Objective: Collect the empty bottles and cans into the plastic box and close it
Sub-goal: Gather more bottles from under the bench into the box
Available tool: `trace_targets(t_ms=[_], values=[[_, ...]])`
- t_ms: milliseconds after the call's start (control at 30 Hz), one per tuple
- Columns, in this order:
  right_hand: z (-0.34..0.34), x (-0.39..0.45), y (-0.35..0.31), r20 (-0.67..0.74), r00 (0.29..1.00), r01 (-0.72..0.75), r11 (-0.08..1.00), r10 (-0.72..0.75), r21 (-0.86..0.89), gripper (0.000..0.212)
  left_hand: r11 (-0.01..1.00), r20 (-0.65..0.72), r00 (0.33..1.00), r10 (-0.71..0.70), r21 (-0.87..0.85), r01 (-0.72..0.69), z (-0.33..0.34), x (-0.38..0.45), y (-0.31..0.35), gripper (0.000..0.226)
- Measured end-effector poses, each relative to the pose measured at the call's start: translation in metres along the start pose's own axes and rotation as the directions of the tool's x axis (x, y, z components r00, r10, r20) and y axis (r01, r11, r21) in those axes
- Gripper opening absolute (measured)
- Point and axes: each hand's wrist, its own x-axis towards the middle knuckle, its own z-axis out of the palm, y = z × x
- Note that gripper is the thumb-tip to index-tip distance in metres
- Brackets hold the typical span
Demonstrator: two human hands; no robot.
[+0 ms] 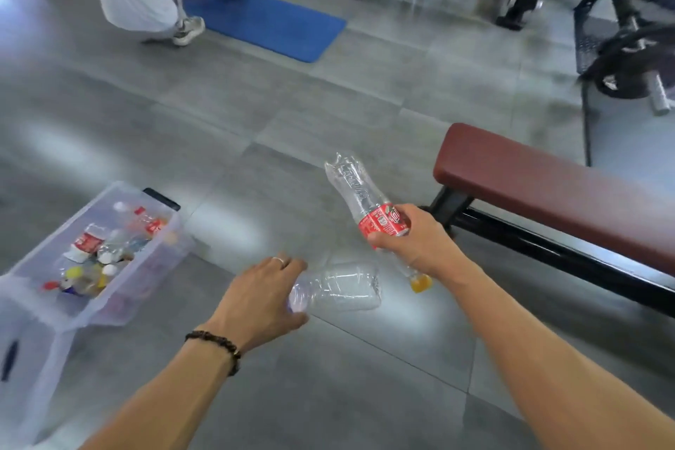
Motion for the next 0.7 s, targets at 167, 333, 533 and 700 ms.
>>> trace_targets(t_ms=[167,333,533,700], values=[[0.134,0.015,-0.112,0.145,0.989,0.054,0.995,-0.042,-0.082,0.062,0.989,-0.023,0.991,-0.135,-0.068,0.133,-0.042,-0.066,-0.151,0.067],[0.239,0.047,-0.197,0.285,0.956,0.117,0.983,-0.073,-0.14,0.063,0.952,-0.022,0.958,-0.285,-0.121,0.281,-0.058,-0.111,-0.275,0.06],[0.34,0.118,-0.246,0.404,0.912,0.163,0.968,-0.073,-0.191,0.069,0.915,-0.001,0.923,-0.385,-0.128,0.381,-0.04,-0.111,-0.386,0.065],[0.442,0.217,-0.27,0.487,0.871,0.188,0.958,-0.061,-0.215,0.065,0.879,0.023,0.883,-0.468,-0.092,0.468,0.005,-0.067,-0.491,0.068]])
